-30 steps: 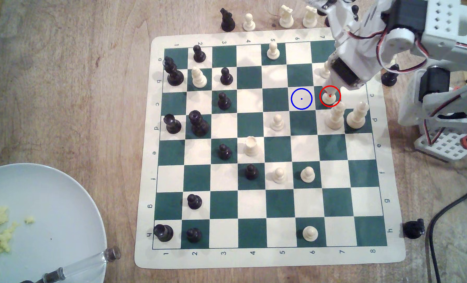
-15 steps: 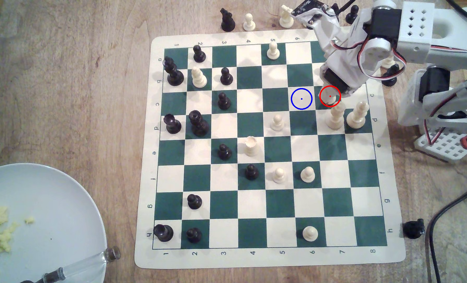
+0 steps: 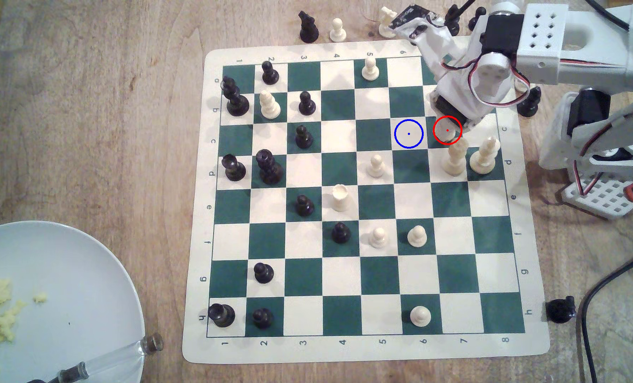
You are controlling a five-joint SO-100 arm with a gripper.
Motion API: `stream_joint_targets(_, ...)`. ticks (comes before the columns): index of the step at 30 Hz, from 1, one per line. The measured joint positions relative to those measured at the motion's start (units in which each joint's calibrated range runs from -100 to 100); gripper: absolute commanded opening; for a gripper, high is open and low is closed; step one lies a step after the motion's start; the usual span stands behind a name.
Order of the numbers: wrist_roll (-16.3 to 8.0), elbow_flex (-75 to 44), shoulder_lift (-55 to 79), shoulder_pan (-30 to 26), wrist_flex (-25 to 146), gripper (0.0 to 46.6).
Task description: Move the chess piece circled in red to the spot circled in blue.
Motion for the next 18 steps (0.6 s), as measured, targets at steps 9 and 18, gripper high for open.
stream_joint_targets(9,0.00,0.00,2.09,0.00,-2.55,12.8)
stream_joint_targets(18,0.39,0.99,3.60,0.00,-3.59,11.6)
